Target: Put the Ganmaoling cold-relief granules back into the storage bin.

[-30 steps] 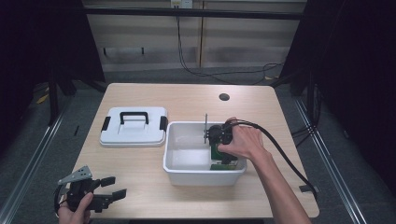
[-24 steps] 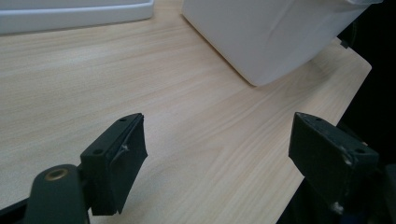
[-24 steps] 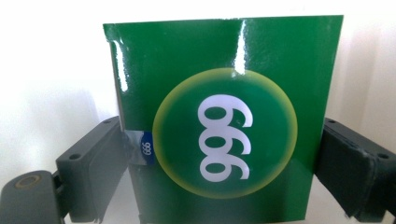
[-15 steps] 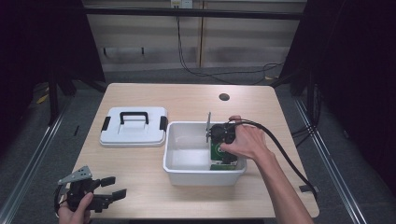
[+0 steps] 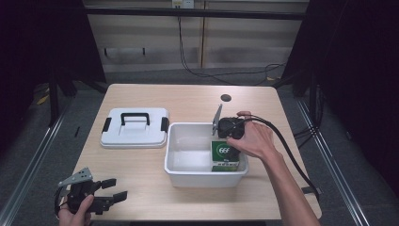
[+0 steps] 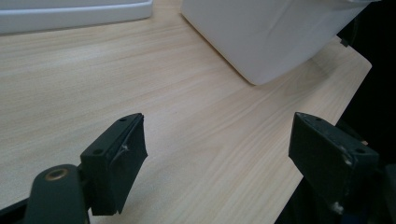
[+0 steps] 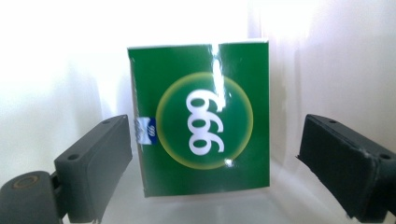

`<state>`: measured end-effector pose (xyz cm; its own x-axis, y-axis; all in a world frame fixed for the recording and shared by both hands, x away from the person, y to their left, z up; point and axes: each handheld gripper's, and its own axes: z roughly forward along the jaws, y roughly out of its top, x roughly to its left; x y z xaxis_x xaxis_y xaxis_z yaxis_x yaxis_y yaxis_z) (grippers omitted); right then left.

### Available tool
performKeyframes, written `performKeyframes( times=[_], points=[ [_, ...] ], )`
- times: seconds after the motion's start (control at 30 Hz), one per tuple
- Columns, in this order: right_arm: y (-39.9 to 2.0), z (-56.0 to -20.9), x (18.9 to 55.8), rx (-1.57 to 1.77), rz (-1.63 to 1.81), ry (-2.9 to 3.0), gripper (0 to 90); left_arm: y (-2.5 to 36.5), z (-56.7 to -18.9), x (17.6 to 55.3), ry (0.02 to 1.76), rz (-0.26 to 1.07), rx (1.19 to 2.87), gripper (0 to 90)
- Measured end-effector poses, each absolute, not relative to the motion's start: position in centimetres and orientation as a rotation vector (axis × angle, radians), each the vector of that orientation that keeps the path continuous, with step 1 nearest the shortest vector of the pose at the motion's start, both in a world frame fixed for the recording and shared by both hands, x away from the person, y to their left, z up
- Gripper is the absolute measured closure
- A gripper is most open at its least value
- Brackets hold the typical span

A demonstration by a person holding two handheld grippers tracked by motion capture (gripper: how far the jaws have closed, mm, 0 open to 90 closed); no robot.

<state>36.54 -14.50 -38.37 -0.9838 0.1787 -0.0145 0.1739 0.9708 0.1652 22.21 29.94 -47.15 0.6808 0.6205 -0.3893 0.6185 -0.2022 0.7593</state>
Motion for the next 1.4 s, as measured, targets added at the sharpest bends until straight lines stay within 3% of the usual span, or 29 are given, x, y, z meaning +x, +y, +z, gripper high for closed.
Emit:
performKeyframes(
  times=[0.77, 1.4],
  points=[
    [-18.5, -35.2, 34.5, 0.382, 0.803, 2.917, 11.1, 29.9, -47.1, 22.3, 0.969, 0.001, 1.885, 18.9],
    [-23.7, -34.9, 31.6, 0.59, 1.107, 2.656, 12.7, 29.8, -47.2, 22.3, 0.97, 0.0, 1.886, 19.0]
  ],
)
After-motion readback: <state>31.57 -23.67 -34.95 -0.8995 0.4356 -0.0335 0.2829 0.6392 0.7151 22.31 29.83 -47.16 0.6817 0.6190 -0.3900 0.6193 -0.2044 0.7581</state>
